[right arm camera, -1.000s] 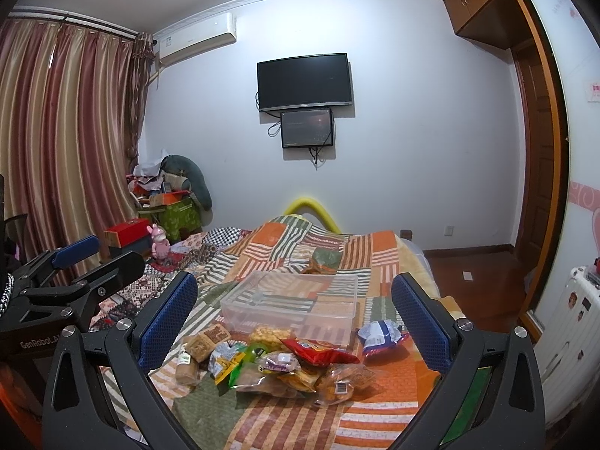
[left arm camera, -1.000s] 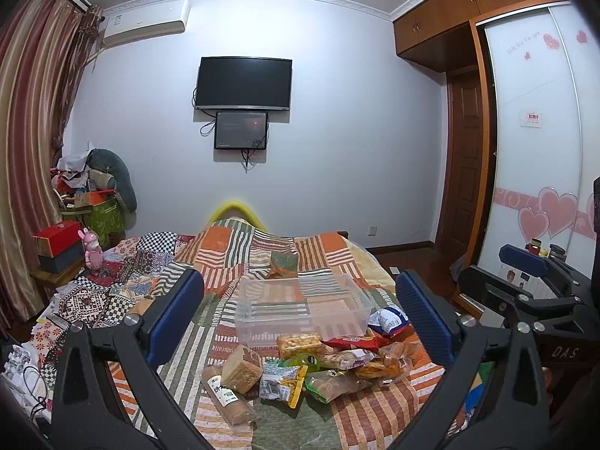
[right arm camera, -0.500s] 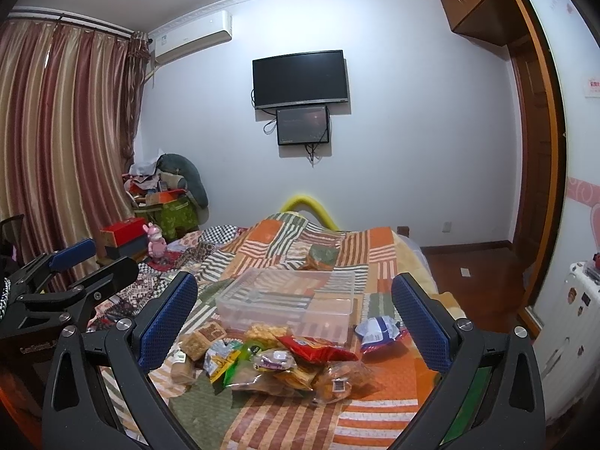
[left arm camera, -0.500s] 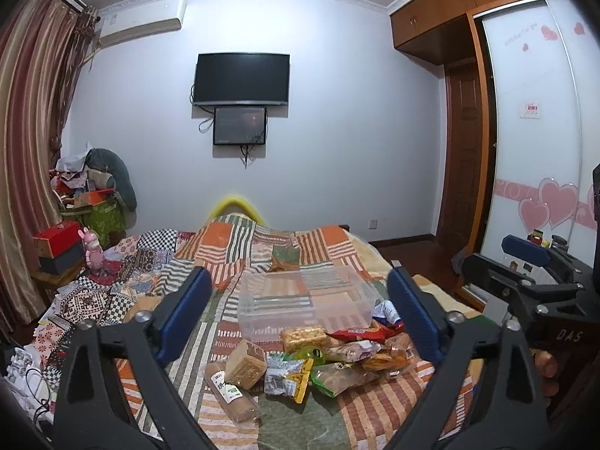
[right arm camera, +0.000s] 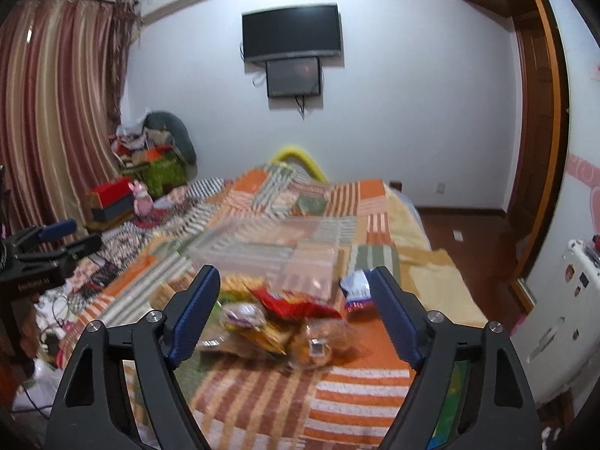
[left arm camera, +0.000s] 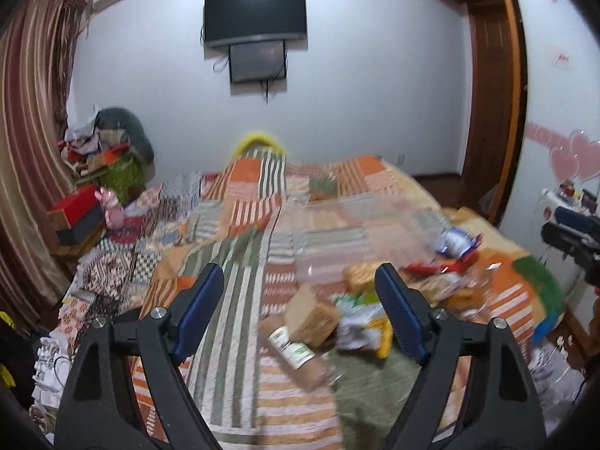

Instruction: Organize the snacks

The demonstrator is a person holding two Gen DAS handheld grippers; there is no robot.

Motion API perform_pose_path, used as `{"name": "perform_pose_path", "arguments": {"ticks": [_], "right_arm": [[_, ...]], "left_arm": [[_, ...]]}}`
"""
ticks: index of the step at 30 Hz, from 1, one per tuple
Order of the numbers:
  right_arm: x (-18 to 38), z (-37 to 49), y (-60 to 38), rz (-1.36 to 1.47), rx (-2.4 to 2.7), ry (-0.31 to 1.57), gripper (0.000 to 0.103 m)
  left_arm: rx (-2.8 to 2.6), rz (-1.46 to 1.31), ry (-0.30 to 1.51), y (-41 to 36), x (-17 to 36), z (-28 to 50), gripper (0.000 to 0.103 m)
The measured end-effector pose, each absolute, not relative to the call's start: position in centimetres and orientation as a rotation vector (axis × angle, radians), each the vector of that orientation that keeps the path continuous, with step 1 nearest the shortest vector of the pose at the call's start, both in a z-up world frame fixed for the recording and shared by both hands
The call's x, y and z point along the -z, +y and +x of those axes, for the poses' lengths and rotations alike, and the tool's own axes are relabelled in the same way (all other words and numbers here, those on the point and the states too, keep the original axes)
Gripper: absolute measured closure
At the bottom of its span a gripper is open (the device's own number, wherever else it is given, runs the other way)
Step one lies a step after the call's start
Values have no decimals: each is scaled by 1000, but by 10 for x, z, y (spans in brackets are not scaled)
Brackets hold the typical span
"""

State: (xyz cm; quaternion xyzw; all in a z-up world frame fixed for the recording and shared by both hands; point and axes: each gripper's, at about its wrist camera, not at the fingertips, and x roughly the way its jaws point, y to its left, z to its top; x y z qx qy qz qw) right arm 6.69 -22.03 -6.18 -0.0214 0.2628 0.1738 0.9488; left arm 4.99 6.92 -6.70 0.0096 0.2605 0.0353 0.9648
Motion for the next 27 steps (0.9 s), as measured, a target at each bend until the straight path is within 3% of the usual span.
{"name": "perform_pose_path", "arguments": {"ticks": [14,27], "right_arm": [[119,100,-224,-65,-321,800,24],[142,125,-229,2,-303,923,24]], "left_arm": [[-44,-76,852,94,174,103,20],[-66,-103,975,106,224,132,20]]}}
